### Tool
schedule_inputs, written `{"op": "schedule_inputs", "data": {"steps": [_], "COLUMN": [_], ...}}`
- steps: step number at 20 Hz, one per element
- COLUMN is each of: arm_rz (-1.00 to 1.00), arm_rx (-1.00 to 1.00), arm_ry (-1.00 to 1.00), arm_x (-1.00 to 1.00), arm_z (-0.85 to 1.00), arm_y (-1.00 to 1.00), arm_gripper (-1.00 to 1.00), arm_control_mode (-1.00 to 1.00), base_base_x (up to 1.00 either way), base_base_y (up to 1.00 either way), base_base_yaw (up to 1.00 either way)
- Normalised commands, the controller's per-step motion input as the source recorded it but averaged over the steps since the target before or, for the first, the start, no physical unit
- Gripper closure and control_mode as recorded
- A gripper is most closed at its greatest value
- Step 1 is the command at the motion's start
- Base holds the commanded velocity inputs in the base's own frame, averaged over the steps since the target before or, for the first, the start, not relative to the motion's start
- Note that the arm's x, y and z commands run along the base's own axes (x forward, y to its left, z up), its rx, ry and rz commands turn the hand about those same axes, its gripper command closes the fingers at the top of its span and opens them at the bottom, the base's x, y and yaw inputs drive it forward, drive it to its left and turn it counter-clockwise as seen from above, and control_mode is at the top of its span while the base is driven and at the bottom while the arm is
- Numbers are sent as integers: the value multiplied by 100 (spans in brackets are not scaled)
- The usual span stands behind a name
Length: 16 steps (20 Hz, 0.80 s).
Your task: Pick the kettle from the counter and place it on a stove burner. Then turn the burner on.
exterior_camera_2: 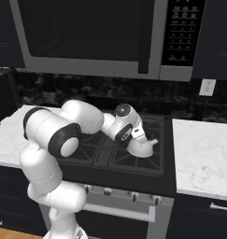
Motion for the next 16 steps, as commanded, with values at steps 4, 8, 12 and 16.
{"op": "schedule_inputs", "data": {"steps": [4,8,12,16], "arm_rz": [0,4,3,1], "arm_rx": [-6,-12,-12,-2], "arm_ry": [15,19,19,18], "arm_x": [-16,-44,-50,-49], "arm_z": [-46,-58,-75,-78], "arm_y": [0,0,0,0], "arm_gripper": [-100,-100,-100,-100], "arm_control_mode": [-100,-100,-100,-100], "base_base_x": [0,0,0,0], "base_base_y": [0,0,0,0], "base_base_yaw": [0,0,0,0]}}
